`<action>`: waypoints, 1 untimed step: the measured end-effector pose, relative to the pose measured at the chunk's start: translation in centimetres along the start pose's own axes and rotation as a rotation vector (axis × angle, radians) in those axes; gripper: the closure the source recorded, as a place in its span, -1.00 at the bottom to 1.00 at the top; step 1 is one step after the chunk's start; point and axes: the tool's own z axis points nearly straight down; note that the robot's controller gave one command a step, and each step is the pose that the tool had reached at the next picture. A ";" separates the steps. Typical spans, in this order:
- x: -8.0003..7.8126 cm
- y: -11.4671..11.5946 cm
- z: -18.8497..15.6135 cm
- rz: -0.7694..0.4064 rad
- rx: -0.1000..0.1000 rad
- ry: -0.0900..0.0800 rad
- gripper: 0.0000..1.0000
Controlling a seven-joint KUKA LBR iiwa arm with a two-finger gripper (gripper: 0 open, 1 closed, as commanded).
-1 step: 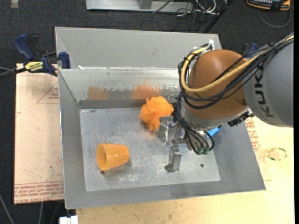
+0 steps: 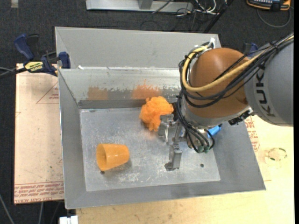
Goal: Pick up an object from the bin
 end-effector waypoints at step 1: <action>-2.6 3.4 2.1 -0.092 0.000 -0.003 -1.00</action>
Offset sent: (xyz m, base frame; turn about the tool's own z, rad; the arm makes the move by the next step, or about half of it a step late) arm 0.0171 0.0550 -0.0834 -0.2763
